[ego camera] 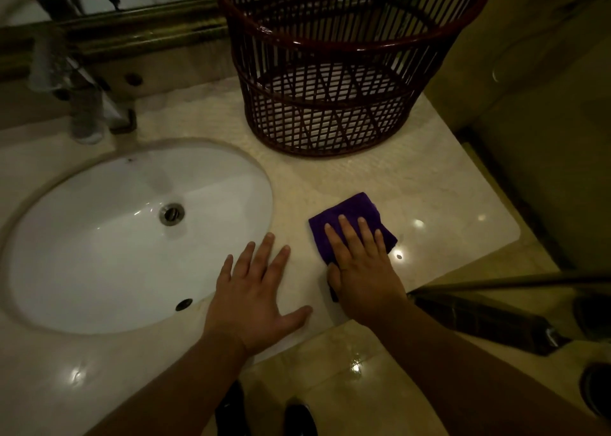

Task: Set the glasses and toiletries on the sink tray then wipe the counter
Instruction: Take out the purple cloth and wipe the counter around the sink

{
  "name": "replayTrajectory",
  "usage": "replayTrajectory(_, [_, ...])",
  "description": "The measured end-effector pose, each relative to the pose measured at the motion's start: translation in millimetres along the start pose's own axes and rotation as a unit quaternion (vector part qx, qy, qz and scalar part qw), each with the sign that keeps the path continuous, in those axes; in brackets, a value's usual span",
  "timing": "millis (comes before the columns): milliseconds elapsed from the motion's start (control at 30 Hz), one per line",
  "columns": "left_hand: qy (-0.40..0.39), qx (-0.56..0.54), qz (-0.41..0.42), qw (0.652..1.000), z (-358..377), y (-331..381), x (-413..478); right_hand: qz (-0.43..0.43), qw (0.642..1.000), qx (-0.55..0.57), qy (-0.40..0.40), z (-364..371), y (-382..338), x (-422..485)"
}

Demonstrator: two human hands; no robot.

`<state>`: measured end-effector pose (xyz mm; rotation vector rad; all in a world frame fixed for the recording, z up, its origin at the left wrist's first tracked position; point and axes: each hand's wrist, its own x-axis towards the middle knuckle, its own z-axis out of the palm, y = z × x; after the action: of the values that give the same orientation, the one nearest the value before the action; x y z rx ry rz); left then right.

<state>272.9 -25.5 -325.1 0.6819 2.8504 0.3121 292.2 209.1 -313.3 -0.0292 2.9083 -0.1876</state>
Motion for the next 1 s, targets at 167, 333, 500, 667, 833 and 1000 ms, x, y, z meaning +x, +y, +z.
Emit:
replayTrajectory(167, [0.004, -0.005, 0.003, 1.0, 2, -2, -1, 0.007, 1.0, -0.013, -0.004, 0, -3, 1])
replayTrajectory(333, [0.012, -0.011, 0.005, 1.0, 5, -3, 0, 0.012, 1.0, -0.015, -0.001, 0, -5, 1])
replayTrajectory(500, [0.009, -0.01, 0.002, 1.0, 5, -4, -1, 0.028, 1.0, 0.0, -0.014, -6, -11, 0])
replayTrajectory(667, [-0.01, -0.014, 0.003, 1.0, -1, -3, 0, 0.12, 0.974, 0.193, -0.02, -35, -27, 12])
replayTrajectory(833, [-0.059, -0.059, 0.007, 0.996, -19, -11, 4, 0.205, 0.839, 0.502, 0.04, -91, -32, 10])
replayTrajectory(1000, [-0.043, -0.229, 0.004, 0.972, -71, -20, 9, 0.312, 0.604, 0.734, 0.0, -122, -59, 9])
